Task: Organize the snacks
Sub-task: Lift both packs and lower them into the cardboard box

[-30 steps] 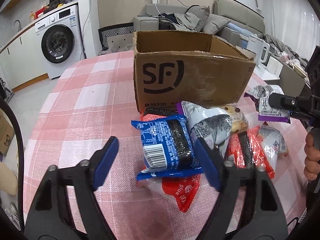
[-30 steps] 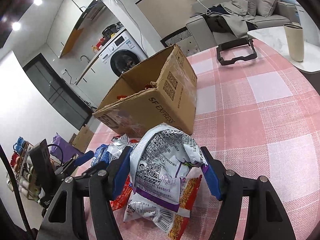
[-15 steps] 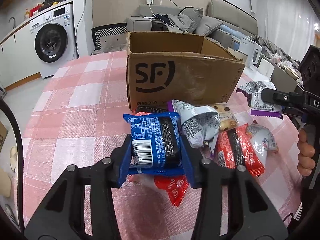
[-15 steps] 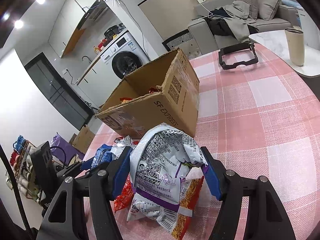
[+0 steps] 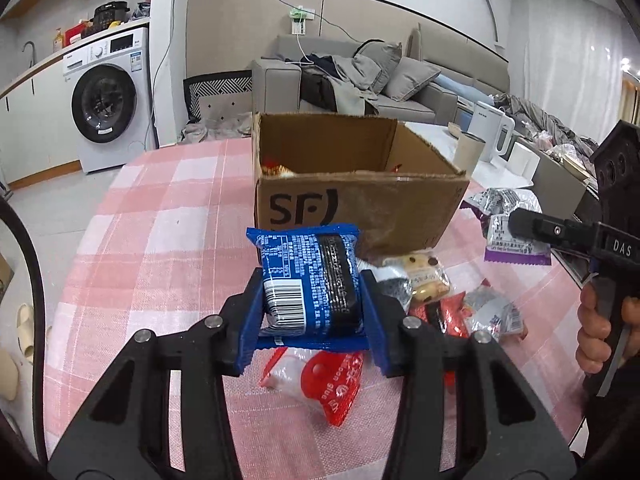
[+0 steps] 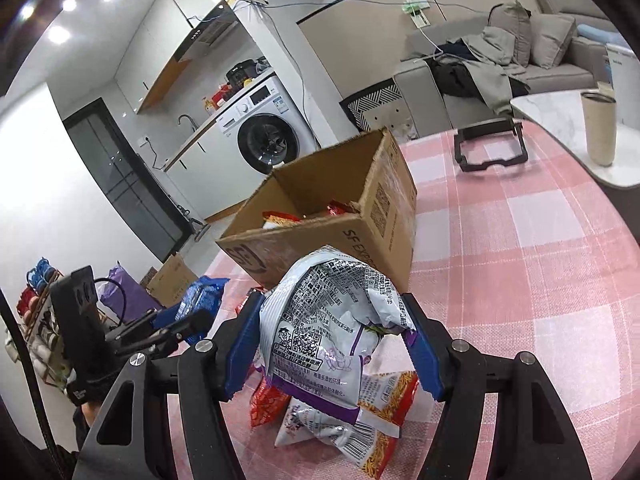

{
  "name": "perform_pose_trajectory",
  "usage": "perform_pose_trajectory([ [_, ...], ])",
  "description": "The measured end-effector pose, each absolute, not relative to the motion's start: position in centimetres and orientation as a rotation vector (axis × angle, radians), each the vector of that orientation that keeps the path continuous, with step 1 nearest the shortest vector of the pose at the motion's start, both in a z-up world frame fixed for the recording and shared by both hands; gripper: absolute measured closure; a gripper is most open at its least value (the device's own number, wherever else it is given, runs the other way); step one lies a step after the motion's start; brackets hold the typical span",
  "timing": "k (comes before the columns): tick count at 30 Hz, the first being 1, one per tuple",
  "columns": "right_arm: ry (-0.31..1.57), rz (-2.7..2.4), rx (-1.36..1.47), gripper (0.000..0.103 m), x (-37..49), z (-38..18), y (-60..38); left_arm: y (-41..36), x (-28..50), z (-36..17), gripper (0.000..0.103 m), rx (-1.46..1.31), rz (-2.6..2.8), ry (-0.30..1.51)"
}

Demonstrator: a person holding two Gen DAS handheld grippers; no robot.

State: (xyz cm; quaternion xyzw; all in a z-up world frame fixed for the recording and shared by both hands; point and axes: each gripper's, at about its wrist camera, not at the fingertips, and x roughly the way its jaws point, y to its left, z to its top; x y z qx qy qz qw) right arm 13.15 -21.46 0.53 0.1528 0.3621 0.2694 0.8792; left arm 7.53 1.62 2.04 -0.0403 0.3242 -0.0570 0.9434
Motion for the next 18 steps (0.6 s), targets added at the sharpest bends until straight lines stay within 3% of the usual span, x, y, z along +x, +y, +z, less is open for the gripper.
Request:
perform_pose_trajectory([
  [18,0.669,0.592,0.250,0.035,14.3,5.1,-19.3,0.4,10.9,7.1,0.061,-0.046,-0.154,0.592],
])
